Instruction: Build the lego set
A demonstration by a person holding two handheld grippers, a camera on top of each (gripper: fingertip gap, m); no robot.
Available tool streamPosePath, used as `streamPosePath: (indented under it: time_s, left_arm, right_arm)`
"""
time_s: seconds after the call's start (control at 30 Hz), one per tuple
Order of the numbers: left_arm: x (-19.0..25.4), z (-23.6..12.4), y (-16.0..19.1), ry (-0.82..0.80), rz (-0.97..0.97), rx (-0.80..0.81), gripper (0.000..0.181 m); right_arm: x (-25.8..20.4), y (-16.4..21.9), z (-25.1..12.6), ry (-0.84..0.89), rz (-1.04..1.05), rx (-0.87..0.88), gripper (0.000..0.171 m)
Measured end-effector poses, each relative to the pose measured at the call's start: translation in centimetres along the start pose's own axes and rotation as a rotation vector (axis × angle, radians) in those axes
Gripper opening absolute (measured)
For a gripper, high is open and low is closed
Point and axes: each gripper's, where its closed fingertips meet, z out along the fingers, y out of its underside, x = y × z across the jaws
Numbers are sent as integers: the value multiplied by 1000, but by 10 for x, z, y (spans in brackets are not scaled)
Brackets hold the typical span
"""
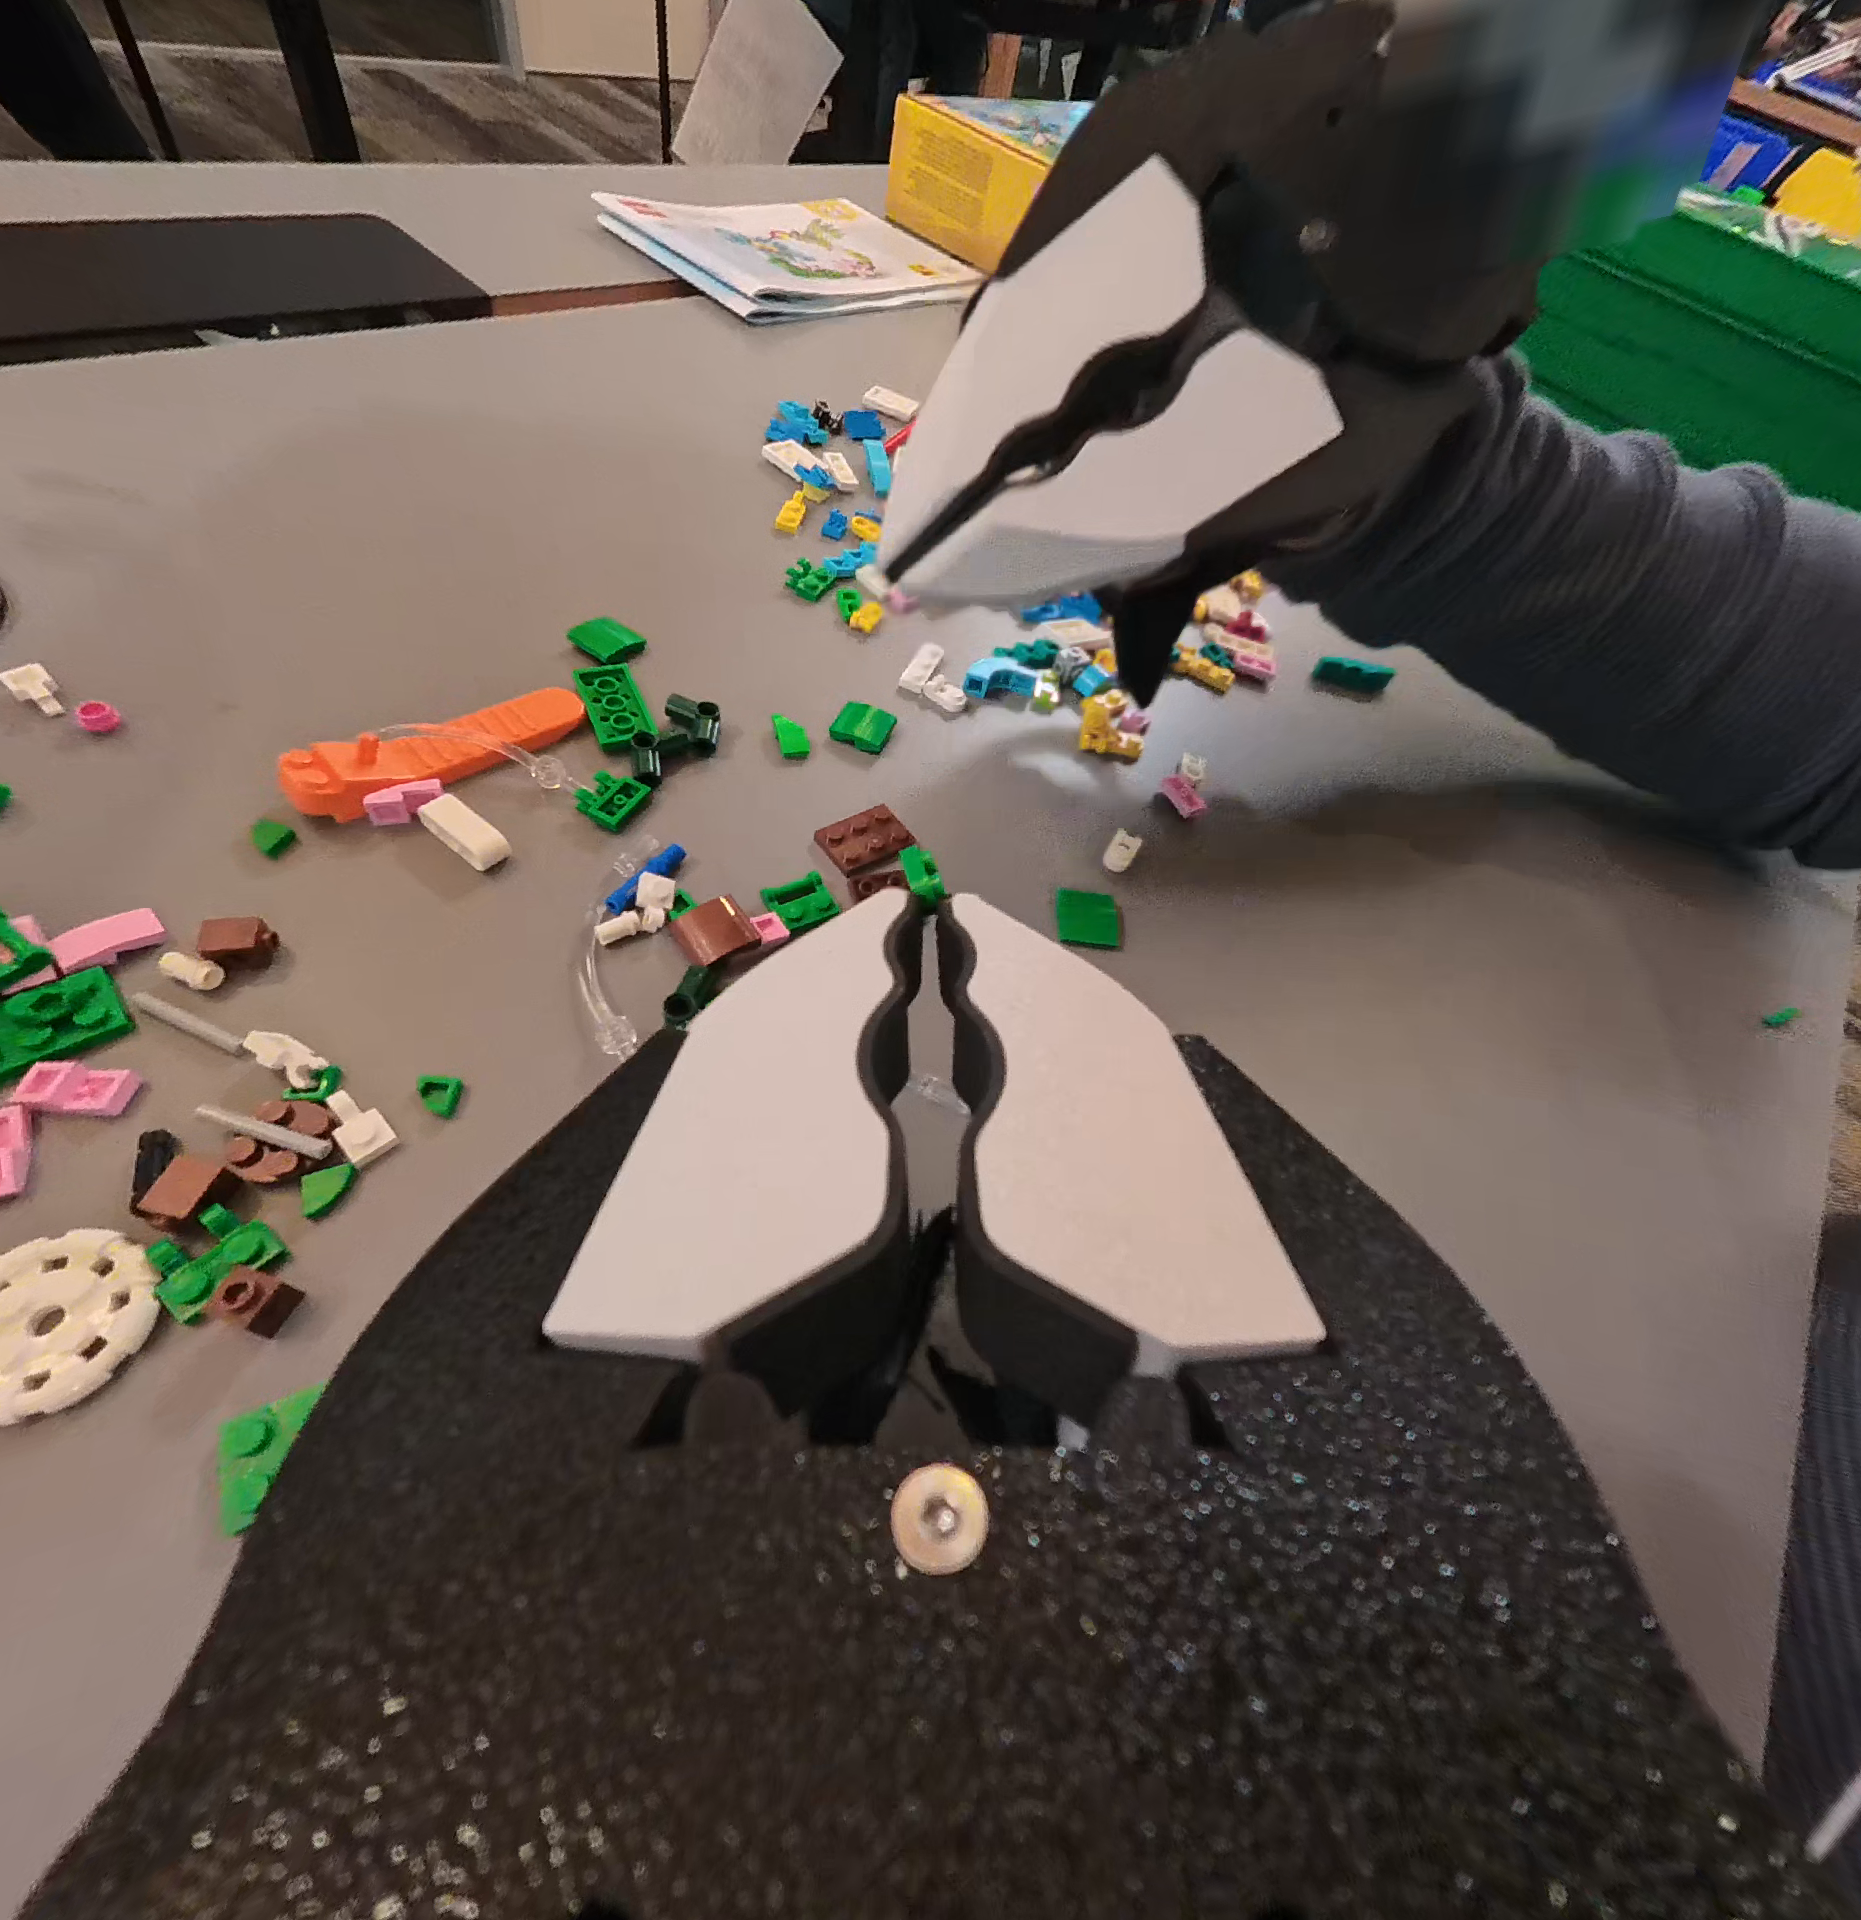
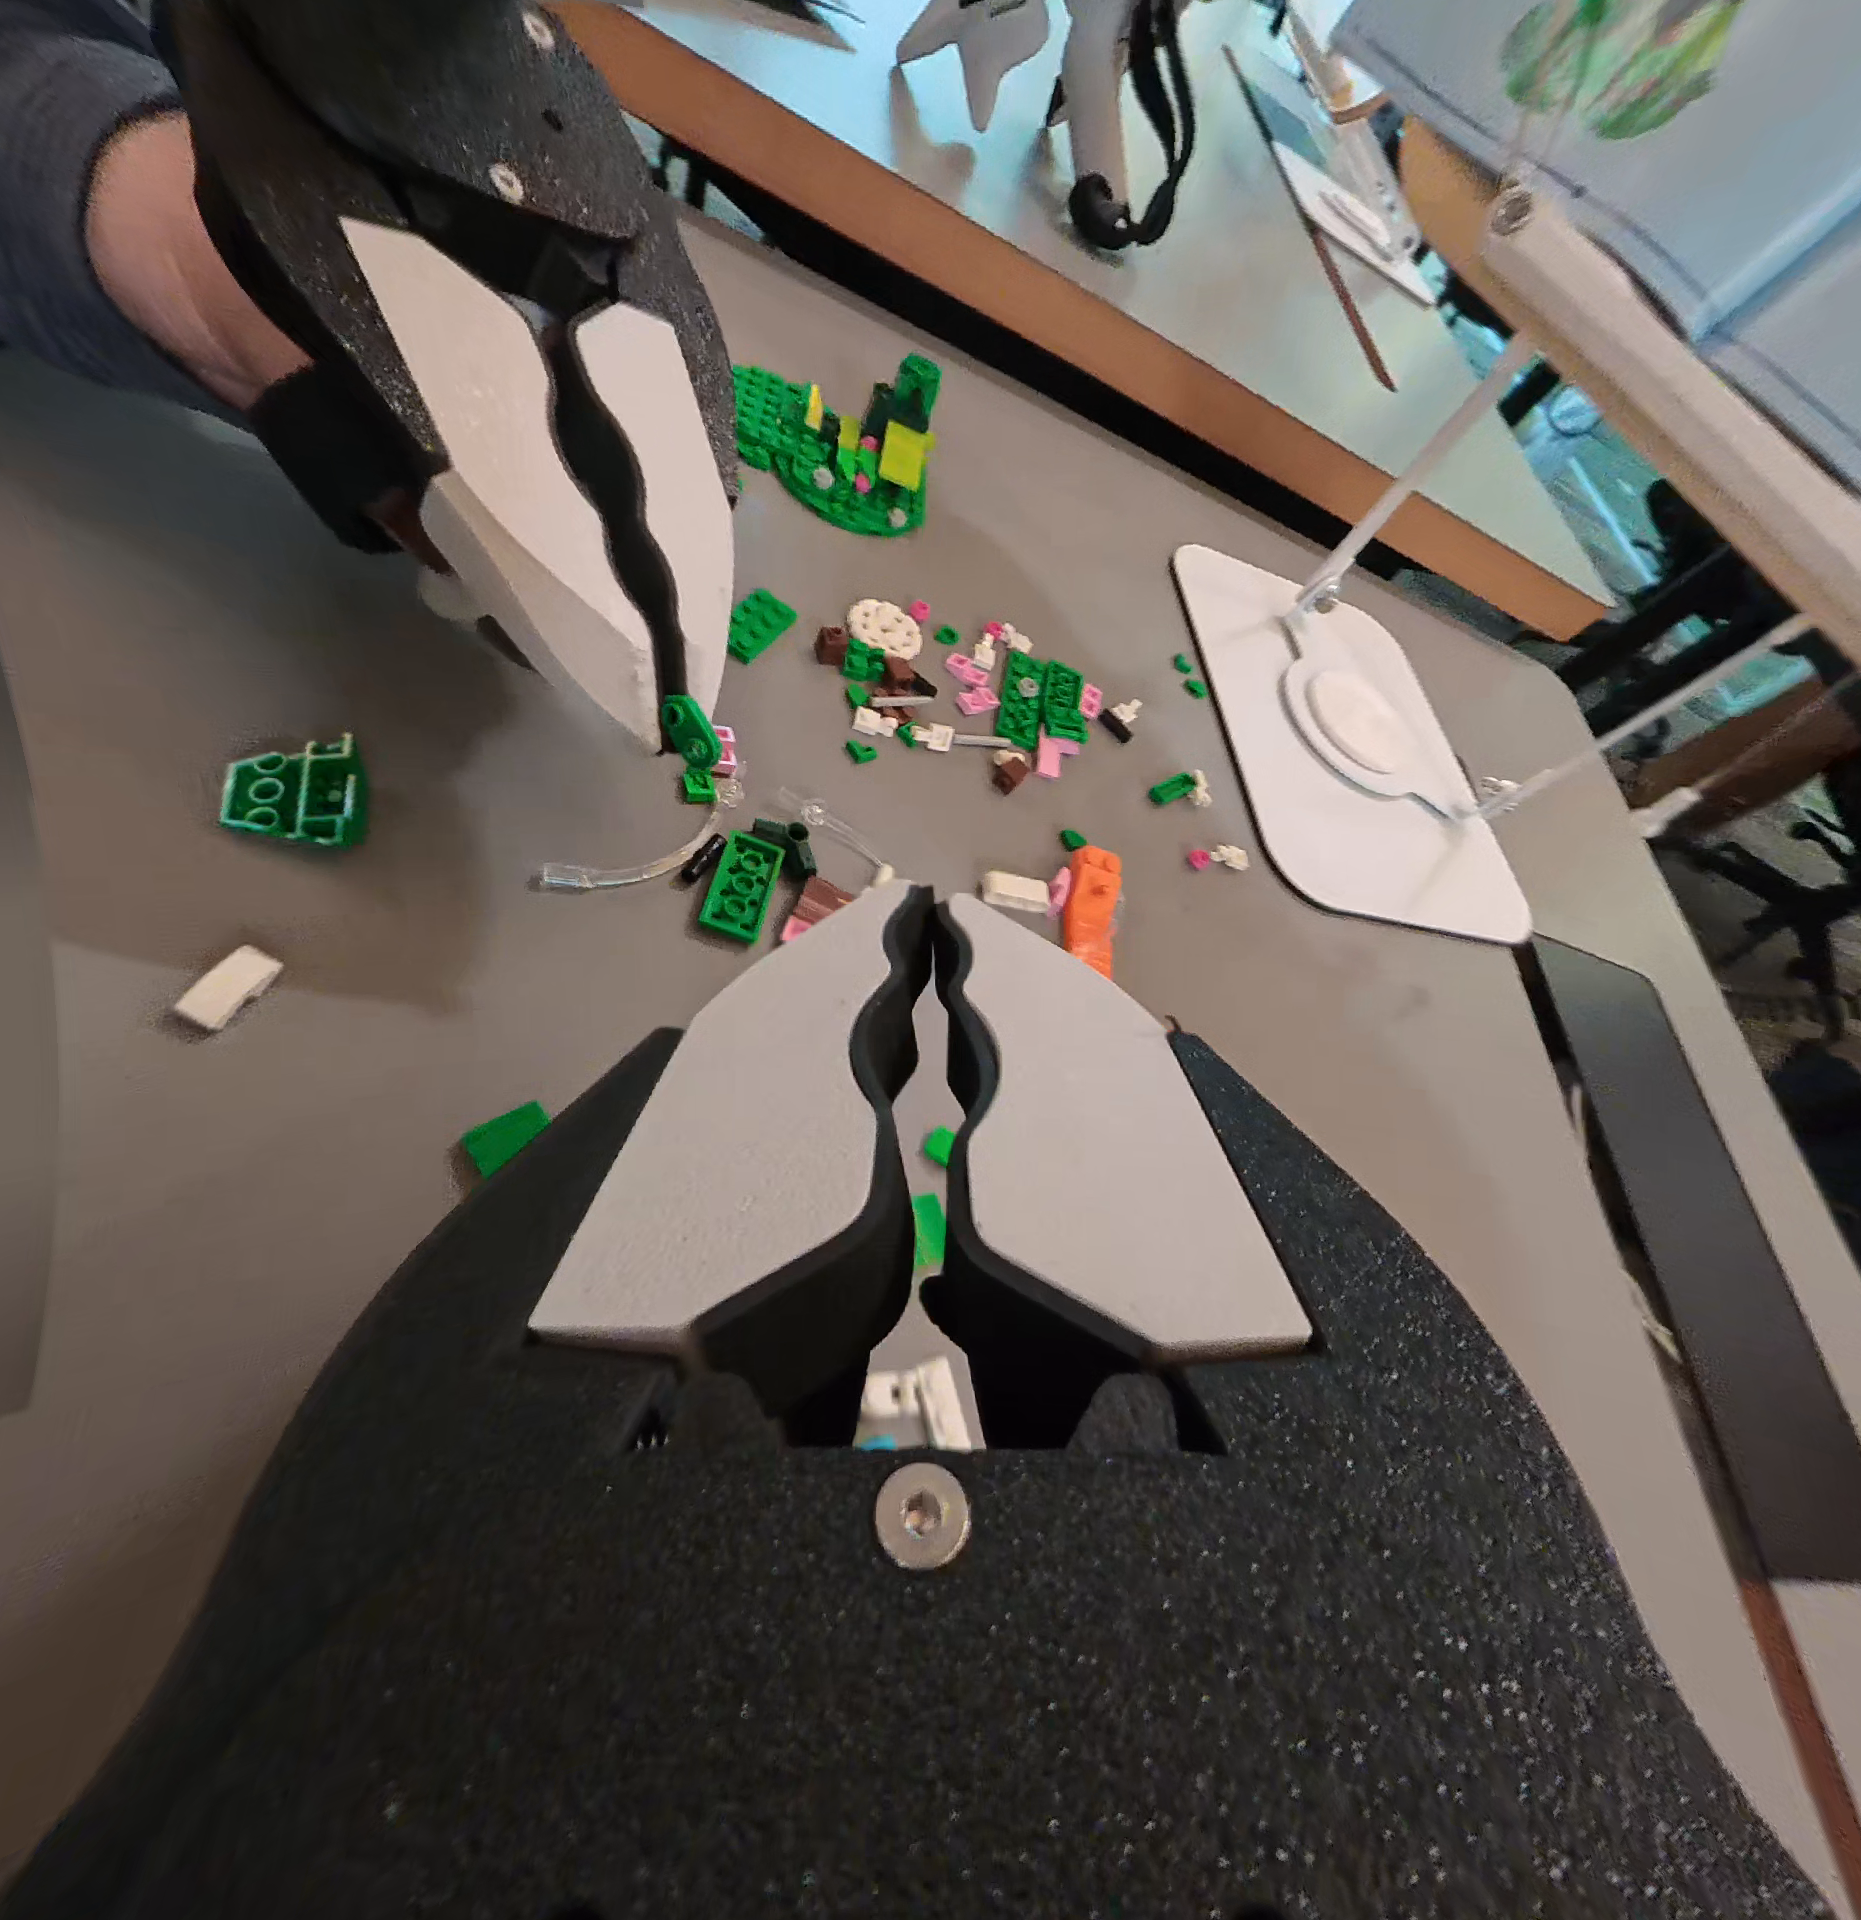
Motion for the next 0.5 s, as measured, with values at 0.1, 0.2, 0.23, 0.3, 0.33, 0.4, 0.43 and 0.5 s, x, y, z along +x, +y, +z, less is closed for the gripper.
streamPosePath:
  time_s: [0.1, 0.2, 0.23, 0.3, 0.33, 0.4, 0.43, 0.5]
  left_arm:
    - [4, 0, -1, 31, 7, 10, 2]
    - [9, 2, -2, 66, 15, 20, 2]
    - [12, 1, -3, 79, 19, 24, 2]
    - [15, 1, -5, 97, 32, 32, 2]
    - [17, 0, -5, 107, 38, 36, 2]
    - [21, -1, -7, 131, 41, 46, 2]
    - [23, -2, -8, 147, 37, 49, 2]
    - [28, -2, -10, 178, 31, 57, 2]
  right_arm:
    - [6, -1, -26, 57, -29, -58, 0]
    - [5, -1, -59, 103, -15, -123, 0]
    - [-2, -1, -71, 95, -1, -151, 0]
    - [-30, 3, -96, 45, 32, -227, 5]
    - [-51, 5, -109, 1, 51, -270, 10]
    - [-106, 11, -133, -125, 80, -350, 15]
    - [-134, 14, -144, -182, 95, -381, 15]
    - [-182, 23, -160, -248, 145, -444, 17]
